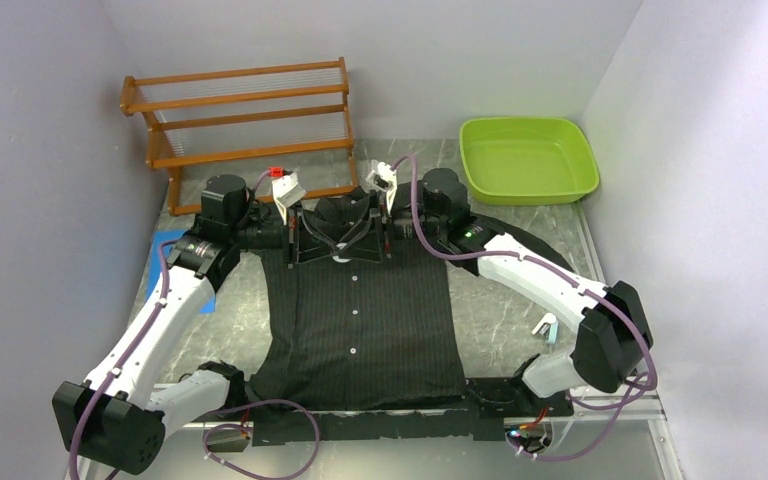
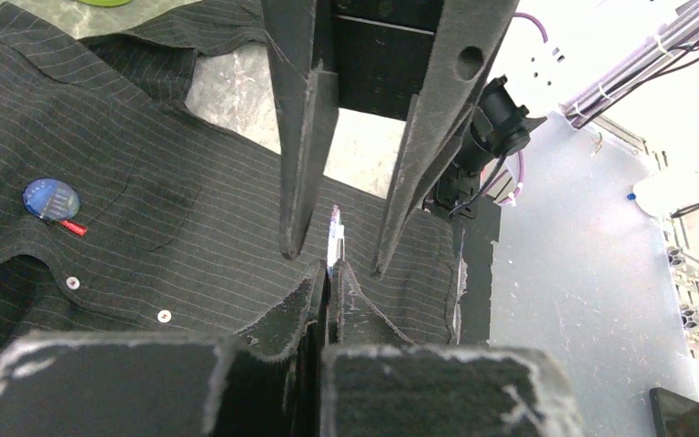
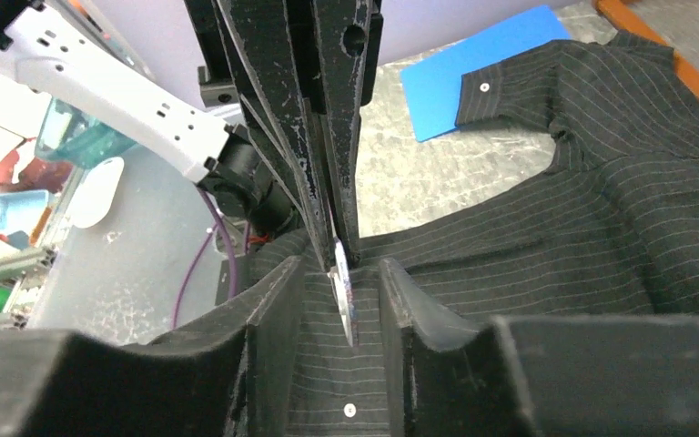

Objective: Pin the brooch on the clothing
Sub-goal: Open the brooch.

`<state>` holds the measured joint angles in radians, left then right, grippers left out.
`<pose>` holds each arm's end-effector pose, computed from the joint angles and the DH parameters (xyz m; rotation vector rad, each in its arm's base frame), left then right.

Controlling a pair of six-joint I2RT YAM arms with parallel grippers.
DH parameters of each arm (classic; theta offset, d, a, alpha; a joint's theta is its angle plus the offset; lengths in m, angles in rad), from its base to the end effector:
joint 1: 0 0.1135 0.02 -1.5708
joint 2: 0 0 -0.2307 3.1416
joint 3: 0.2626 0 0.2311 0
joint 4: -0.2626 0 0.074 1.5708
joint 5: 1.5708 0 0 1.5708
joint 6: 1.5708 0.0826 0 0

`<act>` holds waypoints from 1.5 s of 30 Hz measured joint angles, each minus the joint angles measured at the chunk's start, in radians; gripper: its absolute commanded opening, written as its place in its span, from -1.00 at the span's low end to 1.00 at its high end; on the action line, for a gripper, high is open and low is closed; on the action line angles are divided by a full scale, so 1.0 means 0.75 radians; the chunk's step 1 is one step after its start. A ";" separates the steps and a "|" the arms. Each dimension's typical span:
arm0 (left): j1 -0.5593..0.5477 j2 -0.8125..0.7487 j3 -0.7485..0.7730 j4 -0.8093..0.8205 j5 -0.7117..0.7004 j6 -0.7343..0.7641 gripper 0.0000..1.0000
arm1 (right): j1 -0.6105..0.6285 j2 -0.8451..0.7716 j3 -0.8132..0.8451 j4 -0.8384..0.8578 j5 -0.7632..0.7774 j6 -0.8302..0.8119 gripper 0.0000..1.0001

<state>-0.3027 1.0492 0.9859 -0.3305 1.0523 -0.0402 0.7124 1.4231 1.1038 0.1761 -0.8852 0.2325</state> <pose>0.2055 -0.1393 0.3152 0.9366 1.7103 -1.2474 0.2169 0.2718 0.3106 -1.1103 1.5244 1.4239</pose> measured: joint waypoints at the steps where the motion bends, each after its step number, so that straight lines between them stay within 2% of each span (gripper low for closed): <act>1: 0.000 0.000 0.000 0.000 0.001 0.000 -0.95 | 0.000 0.004 0.000 0.002 -0.010 0.004 -0.54; 3: 0.000 0.000 0.000 0.000 0.001 0.000 -0.95 | 0.000 0.014 0.001 0.001 -0.020 0.001 -0.84; 5: 0.003 0.000 0.000 -0.008 -0.009 0.004 -0.95 | 0.000 0.026 0.003 -0.006 -0.036 0.007 -0.99; 10: 0.003 0.004 0.001 -0.017 -0.015 0.029 -0.95 | 0.000 0.031 0.028 -0.073 -0.021 -0.038 -1.00; 21: -0.004 0.029 0.043 -0.045 -0.031 0.038 -0.95 | 0.032 -0.016 0.102 -0.314 0.110 -0.334 -1.00; 30: -0.009 0.030 0.048 0.048 -0.026 -0.038 -0.95 | 0.077 -0.106 0.064 -0.303 0.309 -0.347 -1.00; 31: -0.009 0.030 0.048 0.058 -0.027 -0.044 -0.95 | 0.080 -0.113 0.059 -0.292 0.331 -0.334 -0.96; 32: -0.009 0.030 0.048 0.072 -0.027 -0.050 -0.95 | 0.082 -0.119 0.053 -0.281 0.346 -0.319 -0.69; 33: -0.008 0.030 0.048 0.080 -0.028 -0.057 -0.95 | 0.082 -0.122 0.047 -0.268 0.354 -0.309 -0.29; 35: -0.008 0.030 0.047 0.096 -0.025 -0.081 -0.95 | 0.082 -0.130 0.027 -0.232 0.367 -0.279 0.20; 38: -0.005 0.015 0.047 0.124 -0.003 -0.122 -0.95 | 0.062 -0.149 -0.062 -0.183 0.402 -0.239 0.61; 41: -0.005 -0.004 0.047 0.140 0.011 -0.138 -0.95 | 0.036 -0.181 -0.193 -0.109 0.401 -0.176 0.68; 45: -0.005 -0.012 0.047 0.142 0.021 -0.138 -0.95 | -0.007 -0.219 -0.259 -0.018 0.352 -0.084 0.67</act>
<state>-0.3065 1.0405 1.0210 -0.2237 1.0683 -0.1436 0.7074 1.2591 0.9096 0.1627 -0.6212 0.1696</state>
